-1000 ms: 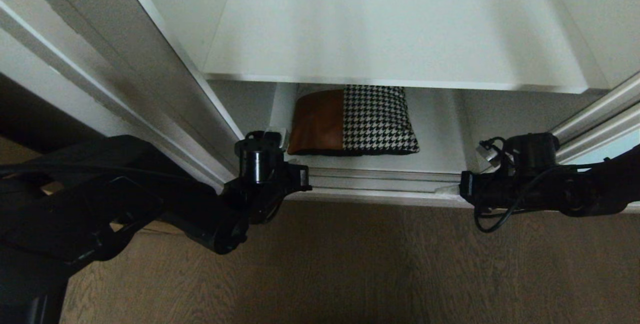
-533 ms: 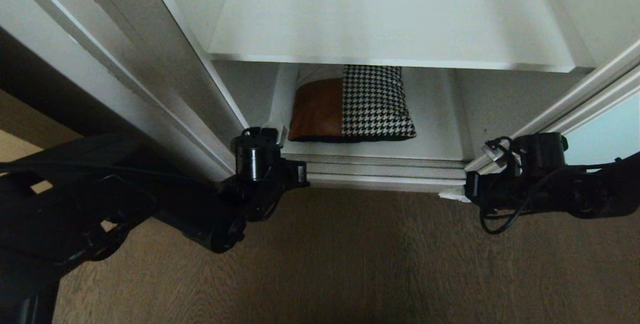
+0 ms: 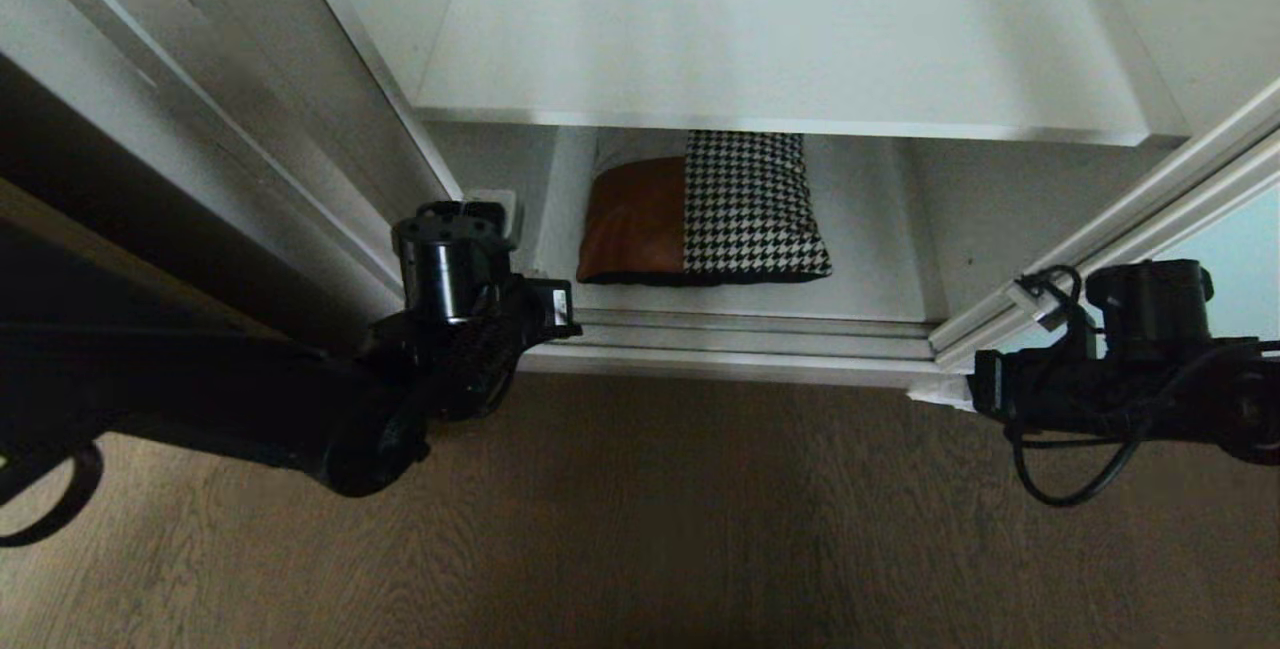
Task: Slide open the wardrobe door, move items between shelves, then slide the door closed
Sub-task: Close the door
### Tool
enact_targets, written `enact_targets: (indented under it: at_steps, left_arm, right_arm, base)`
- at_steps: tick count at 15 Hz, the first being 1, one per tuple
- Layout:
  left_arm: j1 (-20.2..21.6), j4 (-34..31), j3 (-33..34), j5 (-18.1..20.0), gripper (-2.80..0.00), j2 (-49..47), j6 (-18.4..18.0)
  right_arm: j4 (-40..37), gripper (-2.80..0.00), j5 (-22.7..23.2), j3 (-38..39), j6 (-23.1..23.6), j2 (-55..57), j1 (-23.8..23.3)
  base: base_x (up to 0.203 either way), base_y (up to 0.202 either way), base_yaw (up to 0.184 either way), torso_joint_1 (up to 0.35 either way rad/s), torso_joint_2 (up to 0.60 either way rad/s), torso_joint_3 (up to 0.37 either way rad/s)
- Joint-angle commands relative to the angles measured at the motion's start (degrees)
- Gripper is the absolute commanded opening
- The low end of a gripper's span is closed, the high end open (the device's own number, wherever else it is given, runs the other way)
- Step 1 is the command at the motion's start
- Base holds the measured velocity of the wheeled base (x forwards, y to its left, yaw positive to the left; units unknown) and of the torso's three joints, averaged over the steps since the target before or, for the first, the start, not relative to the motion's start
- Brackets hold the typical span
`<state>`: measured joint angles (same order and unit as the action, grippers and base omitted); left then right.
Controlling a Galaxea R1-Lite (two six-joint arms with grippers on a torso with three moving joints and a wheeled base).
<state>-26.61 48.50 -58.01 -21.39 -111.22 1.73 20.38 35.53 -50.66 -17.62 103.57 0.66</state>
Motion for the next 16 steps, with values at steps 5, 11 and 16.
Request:
enact_targets:
  at_steps: [5, 11, 16]
  left_arm:
    - [1.52, -4.24, 10.20, -7.73, -2.80, 16.55, -1.77]
    - [11.95, -4.72, 20.05, -10.96, -2.80, 32.72, -7.75]
    - [15.31, -5.31, 33.10, -15.59, -2.80, 48.08, -8.33]
  right_arm:
    - [0.09, -2.80, -3.51, 10.51, 3.13, -15.29, -0.20]
    - [-0.33, -2.80, -5.41, 18.83, 3.88, -29.60, -0.20]
    - [-0.98, -2.80, -5.47, 25.20, 3.17, -38.17, -0.37]
  base:
    - [0.000, 0.000, 0.000, 0.000, 0.00, 0.000]
    - [0.000, 0.000, 0.000, 0.000, 0.00, 0.000]
    - [0.000, 0.000, 0.000, 0.000, 0.00, 0.000]
